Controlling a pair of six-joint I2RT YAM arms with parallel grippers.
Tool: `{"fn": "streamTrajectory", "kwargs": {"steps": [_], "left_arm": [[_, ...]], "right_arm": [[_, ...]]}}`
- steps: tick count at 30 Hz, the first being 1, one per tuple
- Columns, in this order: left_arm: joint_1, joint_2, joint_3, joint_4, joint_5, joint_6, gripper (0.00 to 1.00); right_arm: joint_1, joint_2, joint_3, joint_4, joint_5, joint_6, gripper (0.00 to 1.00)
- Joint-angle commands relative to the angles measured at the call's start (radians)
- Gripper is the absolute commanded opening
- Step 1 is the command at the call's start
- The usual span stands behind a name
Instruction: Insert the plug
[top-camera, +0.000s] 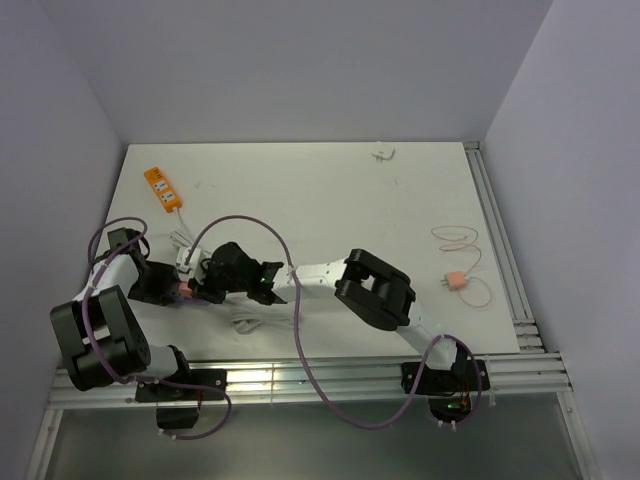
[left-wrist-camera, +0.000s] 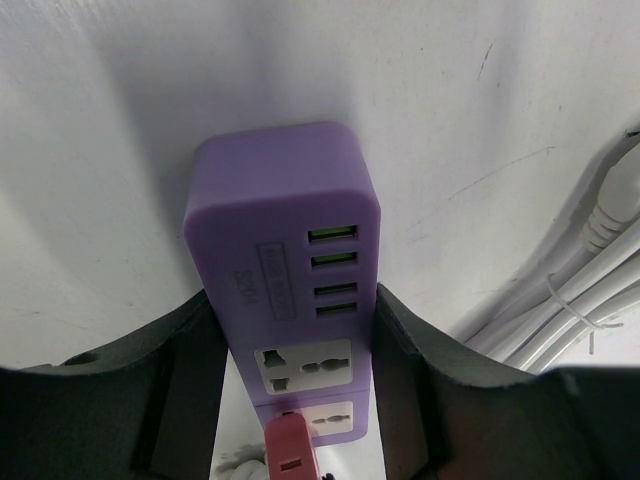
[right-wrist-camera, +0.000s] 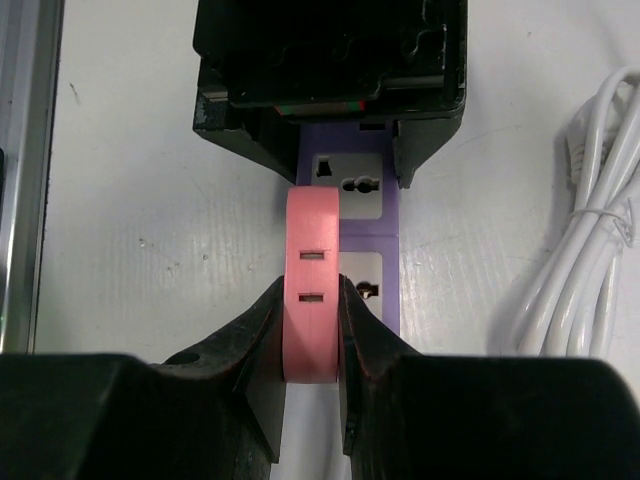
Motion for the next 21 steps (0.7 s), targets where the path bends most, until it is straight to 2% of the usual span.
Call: {"fn": "streamTrajectory", "kwargs": {"steps": [1,6,14,17,21], "left_arm": [[-0.019,0.086,-0.101,-0.084,0.099,0.001,0.0],[-0.017,0.088,-0.099,-0.084,0.092,0.012,0.0],[-0.019,0.072,-0.084,-0.103,0.085,0.016,0.0],[-0.019,0.072,-0.082,-0.106,0.084,0.024,0.0],[-0.02,0.088,-0.085,-0.101,0.088,0.035,0.0]], "right_arm": [[0.017,-0.01,-0.091,-0.029,0.116,-0.068,0.0],[0.022,-0.008,-0.159,0.001,0.205,-0.112,0.0],[0.051,0.001,-0.156,-0.032,0.257,-0.146,0.0],[0.05,0.007,-0.113,-0.086,0.214,-0.201,0.0],[0.047,0.041,0.01,-0.279,0.115,-0.298,0.0]]}}
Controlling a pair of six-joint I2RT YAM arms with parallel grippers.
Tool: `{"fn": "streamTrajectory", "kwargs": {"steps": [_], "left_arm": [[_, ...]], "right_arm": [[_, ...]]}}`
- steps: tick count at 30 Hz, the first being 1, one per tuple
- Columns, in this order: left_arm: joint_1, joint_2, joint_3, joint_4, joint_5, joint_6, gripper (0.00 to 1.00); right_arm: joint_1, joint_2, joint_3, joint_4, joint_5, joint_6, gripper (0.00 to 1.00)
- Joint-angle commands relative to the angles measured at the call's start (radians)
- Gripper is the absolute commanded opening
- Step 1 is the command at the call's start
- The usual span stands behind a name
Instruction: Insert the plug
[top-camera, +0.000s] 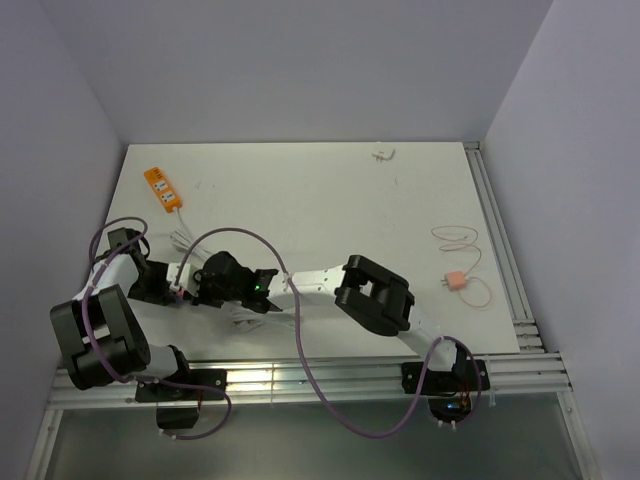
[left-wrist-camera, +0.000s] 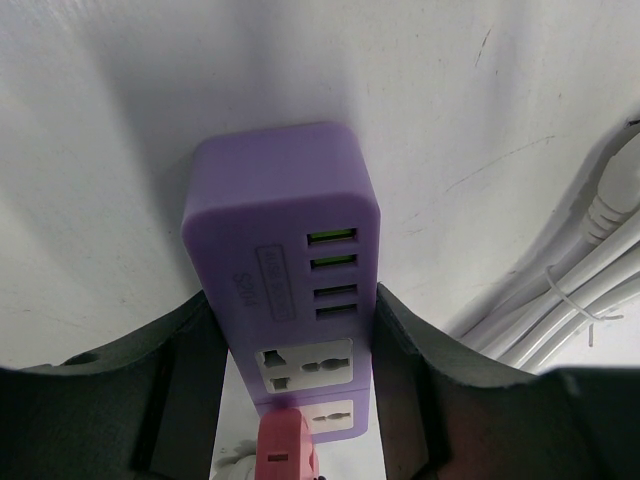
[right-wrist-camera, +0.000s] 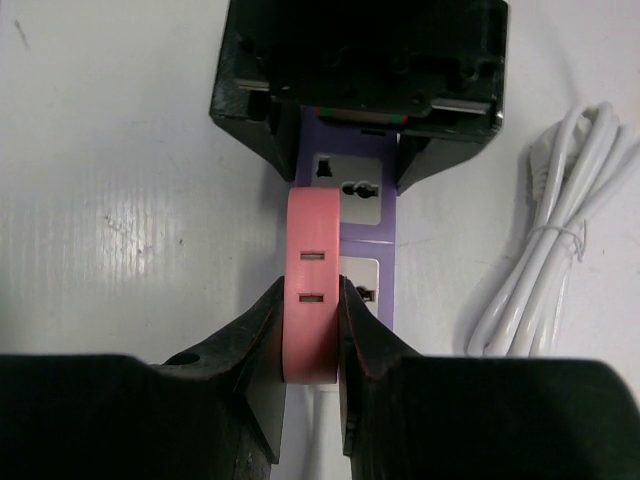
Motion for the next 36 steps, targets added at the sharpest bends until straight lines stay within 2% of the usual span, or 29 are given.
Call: {"fn": "streamTrajectory", "kwargs": {"steps": [1,8,12,16,21,27,28,30,31,34,36], "left_arm": [[-0.019,0.085,-0.086,-0.099,0.077,0.03,0.0],[-0.023,0.085,-0.086,-0.096,0.077,0.033,0.0],[-0.022,0.085,-0.088,-0.094,0.078,0.033,0.0],[-0.022,0.08,-0.088,-0.099,0.083,0.03,0.0],[-0.023,0.078,-0.089,-0.096,0.083,0.022,0.0],[-0.023,0.109,-0.098,-0.091,0.092,0.022,0.0],[-0.023,0.109,-0.098,-0.093,0.091,0.021,0.0],[-0.022,0.108,-0.101,-0.09,0.09,0.013,0.0],[-0.023,0.109,-0.103,-0.088,0.091,0.008,0.0],[-0.022,0.118,-0.107,-0.081,0.092,0.005,0.0],[-0.022,0.129,-0.109,-0.077,0.097,0.007,0.01]], "right_arm": [[-0.014,0.073,0.065,-0.301,-0.077,-0.118,0.0],[-0.043,0.114,0.112,-0.377,-0.123,-0.119,0.0],[-0.065,0.129,0.106,-0.338,-0.169,-0.049,0.0],[-0.065,0.154,0.106,-0.326,-0.14,-0.012,0.0],[-0.065,0.094,0.022,-0.205,-0.091,0.065,0.0],[-0.066,0.047,-0.004,-0.136,-0.047,0.099,0.22],[-0.065,0.041,-0.006,-0.131,-0.047,0.099,0.28],[-0.066,0.019,-0.013,-0.116,-0.053,0.099,0.33],[-0.065,0.011,-0.013,-0.11,-0.059,0.1,0.41],[-0.066,-0.007,0.013,-0.116,-0.053,0.088,0.52],[-0.066,-0.022,0.04,-0.13,-0.045,0.079,0.54]]}}
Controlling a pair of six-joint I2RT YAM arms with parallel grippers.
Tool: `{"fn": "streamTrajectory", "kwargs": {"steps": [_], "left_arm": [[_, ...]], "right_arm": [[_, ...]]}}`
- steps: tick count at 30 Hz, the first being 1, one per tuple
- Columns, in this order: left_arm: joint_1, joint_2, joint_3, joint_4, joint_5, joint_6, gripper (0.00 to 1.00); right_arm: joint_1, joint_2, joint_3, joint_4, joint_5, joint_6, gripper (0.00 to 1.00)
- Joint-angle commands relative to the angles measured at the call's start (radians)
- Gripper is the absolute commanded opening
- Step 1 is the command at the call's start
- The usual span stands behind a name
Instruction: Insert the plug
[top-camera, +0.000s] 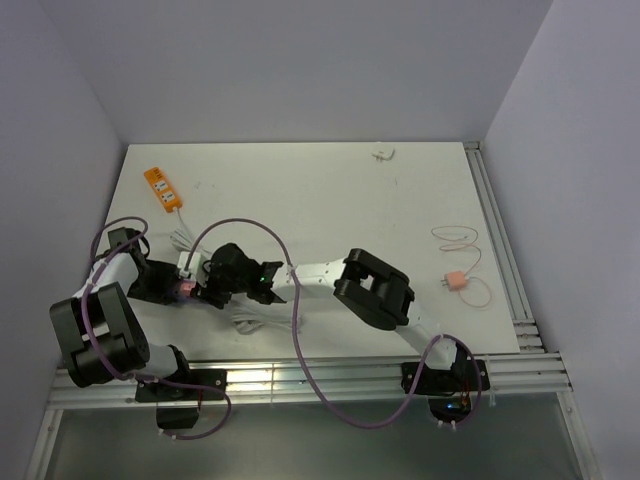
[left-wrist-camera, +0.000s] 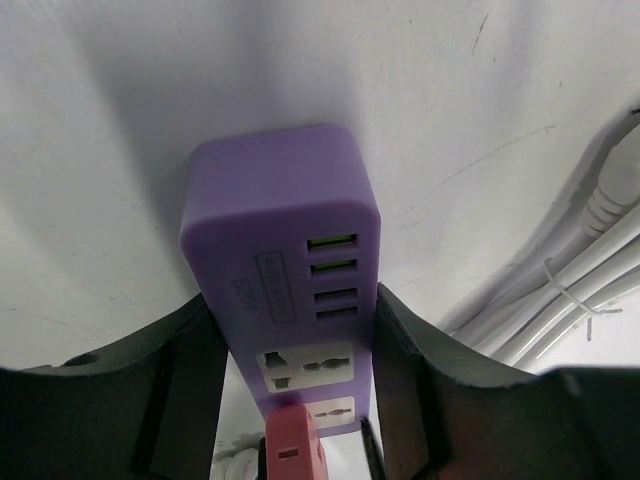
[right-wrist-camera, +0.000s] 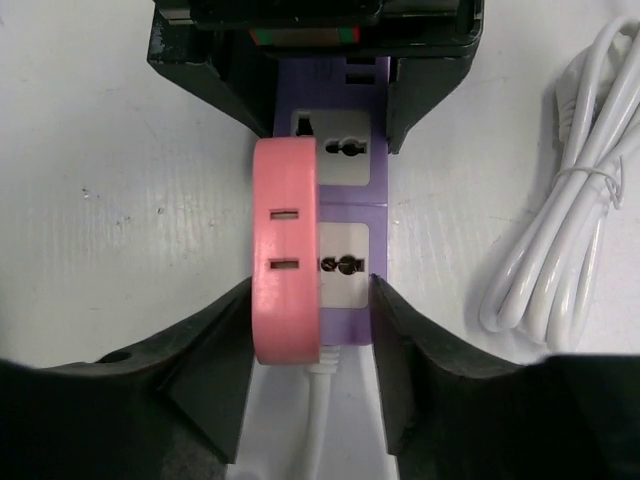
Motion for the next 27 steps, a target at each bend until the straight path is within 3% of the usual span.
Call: {"fn": "streamTrajectory", "kwargs": {"steps": [1,6,9,12,14,15,16,17,18,19,25,27], "left_arm": [[-0.022,0.111,-0.115,-0.078,0.075,0.0,0.01],[-0.02,0.086,-0.104,-0.093,0.07,-0.003,0.14],[-0.016,0.053,-0.083,-0.136,0.049,-0.006,0.52],[-0.009,0.005,-0.057,-0.179,0.026,-0.006,0.76],[-0.003,-0.038,-0.048,-0.216,0.023,0.0,0.84],[-0.002,-0.055,-0.031,-0.228,0.02,0.001,0.92],[0.0,-0.073,-0.022,-0.242,0.017,0.003,0.96],[0.001,-0.11,-0.015,-0.263,0.009,0.004,0.99],[0.003,-0.13,0.003,-0.277,0.006,0.003,1.0],[0.006,-0.148,0.011,-0.286,0.004,0.004,1.0],[0.018,-0.297,0.127,-0.389,-0.057,0.012,0.99],[0.018,-0.332,0.168,-0.389,-0.068,0.017,0.99]], "right_arm": [[-0.01,-0.049,0.033,-0.077,0.047,-0.013,0.58],[-0.014,-0.119,0.052,-0.075,0.036,-0.019,0.66],[-0.028,-0.167,0.047,-0.077,0.027,0.001,0.67],[-0.051,-0.236,0.007,-0.054,0.014,0.039,0.67],[-0.063,-0.278,-0.028,-0.028,0.002,0.067,0.68],[-0.077,-0.317,-0.056,-0.023,0.002,0.076,0.83],[-0.086,-0.334,-0.068,-0.021,0.002,0.087,0.84],[-0.094,-0.368,-0.086,-0.023,-0.003,0.113,0.84],[-0.103,-0.385,-0.094,-0.024,-0.003,0.13,0.98],[-0.126,-0.403,-0.105,-0.026,-0.012,0.142,1.0],[-0.232,-0.593,-0.241,-0.041,0.079,0.349,1.0],[-0.289,-0.629,-0.22,-0.16,0.128,0.429,1.0]]}}
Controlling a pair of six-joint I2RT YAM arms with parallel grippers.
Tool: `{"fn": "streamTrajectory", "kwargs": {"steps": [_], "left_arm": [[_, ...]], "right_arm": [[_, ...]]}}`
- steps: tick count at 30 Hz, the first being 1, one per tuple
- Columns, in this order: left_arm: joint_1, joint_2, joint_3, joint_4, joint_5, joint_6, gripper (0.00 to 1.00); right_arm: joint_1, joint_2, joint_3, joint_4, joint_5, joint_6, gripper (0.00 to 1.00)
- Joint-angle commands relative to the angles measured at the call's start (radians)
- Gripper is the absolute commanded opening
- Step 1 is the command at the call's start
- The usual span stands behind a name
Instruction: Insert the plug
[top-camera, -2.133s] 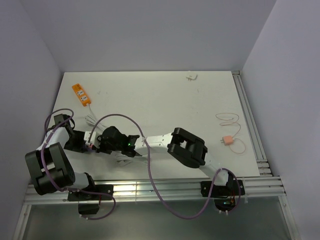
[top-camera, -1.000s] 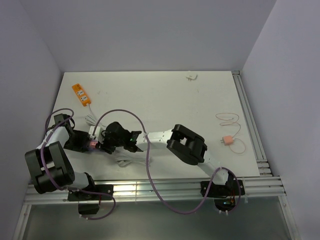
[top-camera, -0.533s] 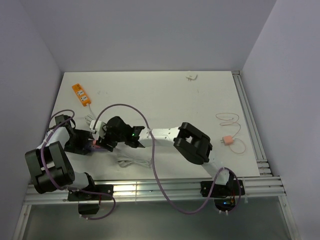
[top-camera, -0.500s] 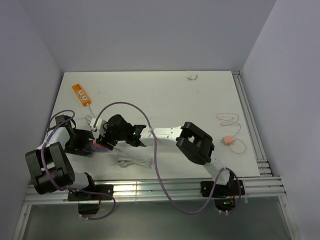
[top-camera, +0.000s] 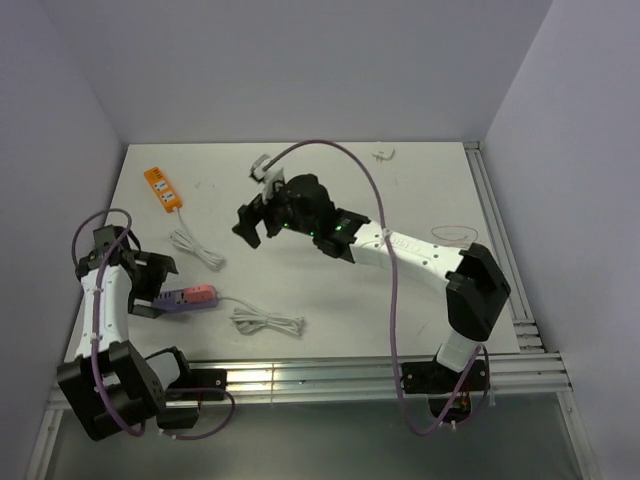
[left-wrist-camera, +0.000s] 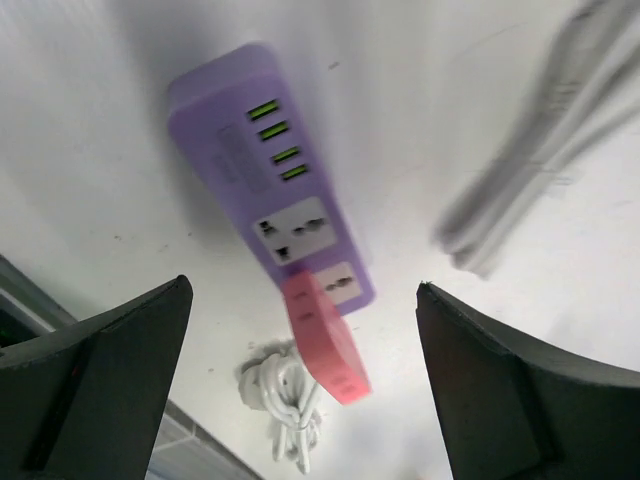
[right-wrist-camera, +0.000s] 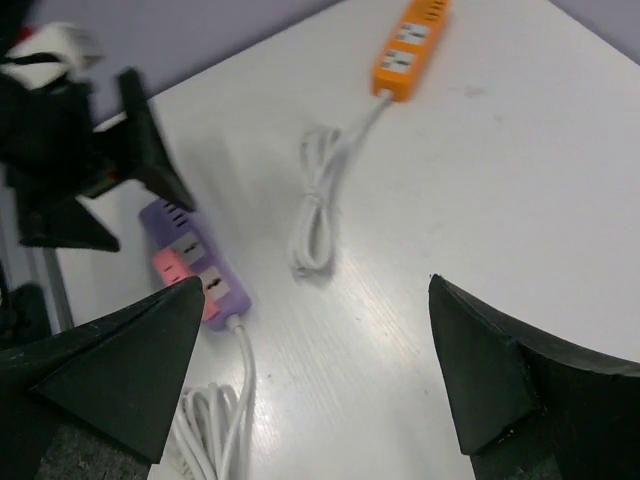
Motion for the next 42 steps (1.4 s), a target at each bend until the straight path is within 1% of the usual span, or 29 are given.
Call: {"fn": "streamTrajectory", "kwargs": {"steps": [1,2,4,5,7,8,9,11,13,14,15,16,18,20,21,23,24,25,26,27,28,30,34,35,37,42], "left_arm": [[0.006,-0.063,0.097,-0.048,-0.077,0.028,1.0],[0.006,-0.096,0.113,-0.042,-0.092,0.029,0.99],[0.005,-0.13,0.157,-0.019,-0.112,0.064,1.0],[0.002,-0.156,0.174,-0.002,-0.117,0.081,1.0],[-0.018,-0.182,0.222,0.021,-0.153,0.129,0.99],[-0.032,-0.214,0.231,0.056,-0.16,0.14,1.0],[-0.059,-0.23,0.24,0.073,-0.16,0.15,0.99],[-0.082,-0.28,0.243,0.118,-0.131,0.147,0.99],[-0.111,-0.317,0.232,0.159,-0.09,0.125,0.99],[-0.122,-0.349,0.225,0.184,-0.047,0.12,0.99],[-0.148,-0.362,0.211,0.239,-0.03,0.12,1.0],[-0.165,-0.368,0.206,0.263,-0.01,0.124,1.0],[-0.207,-0.353,0.223,0.29,0.029,0.135,0.99],[-0.286,-0.319,0.24,0.293,0.041,0.15,0.99],[-0.347,-0.311,0.243,0.302,0.049,0.154,0.99],[-0.409,-0.295,0.231,0.348,0.072,0.158,1.0],[-0.456,-0.291,0.216,0.368,0.114,0.157,1.0],[-0.478,-0.29,0.205,0.397,0.13,0.151,0.99],[-0.498,-0.284,0.197,0.411,0.142,0.147,0.99],[-0.536,-0.285,0.179,0.422,0.145,0.146,0.99],[-0.552,-0.287,0.171,0.432,0.156,0.149,1.0],[-0.585,-0.294,0.151,0.449,0.165,0.164,0.99],[-0.599,-0.313,0.131,0.457,0.171,0.186,0.99],[-0.599,-0.314,0.131,0.458,0.181,0.189,1.0],[-0.601,-0.311,0.134,0.452,0.19,0.201,0.99],[-0.61,-0.285,0.131,0.463,0.22,0.226,1.0]], "right_arm": [[-0.084,-0.075,0.029,-0.15,0.152,0.181,1.0],[-0.116,-0.078,0.055,-0.286,0.181,0.219,1.0],[-0.148,-0.103,0.092,-0.399,0.337,0.266,1.0],[-0.166,-0.145,0.072,-0.478,0.391,0.32,1.0],[-0.245,-0.207,0.025,-0.536,0.439,0.391,1.0],[-0.284,-0.277,-0.035,-0.583,0.438,0.463,1.0],[-0.377,-0.311,-0.066,-0.603,0.429,0.499,1.0],[-0.474,-0.401,-0.138,-0.661,0.392,0.548,1.0],[-0.582,-0.451,-0.169,-0.715,0.425,0.565,1.0],[-0.61,-0.48,-0.18,-0.779,0.438,0.597,1.0],[-0.637,-0.494,-0.199,-0.806,0.411,0.615,1.0],[-0.707,-0.501,-0.212,-0.83,0.383,0.632,1.0],[-0.774,-0.523,-0.25,-0.881,0.344,0.652,1.0],[-0.847,-0.538,-0.27,-0.936,0.366,0.645,1.0],[-0.864,-0.546,-0.292,-0.947,0.395,0.633,0.97],[-0.9,-0.572,-0.321,-0.973,0.433,0.616,0.96],[-0.921,-0.583,-0.363,-0.975,0.43,0.614,0.94],[-0.933,-0.592,-0.39,-0.972,0.392,0.614,0.93],[-0.976,-0.606,-0.443,-0.959,0.368,0.619,0.91],[-1.018,-0.609,-0.465,-0.961,0.349,0.628,0.85],[-1.036,-0.612,-0.485,-0.959,0.331,0.648,0.82],[-1.049,-0.629,-0.537,-0.95,0.329,0.678,0.79],[-1.05,-0.629,-0.575,-0.945,0.383,0.717,0.76],[-1.049,-0.614,-0.58,-0.941,0.422,0.718,0.76],[-1.052,-0.595,-0.582,-0.935,0.45,0.726,0.77],[-1.059,-0.492,-0.572,-0.889,0.479,0.781,0.82]]}}
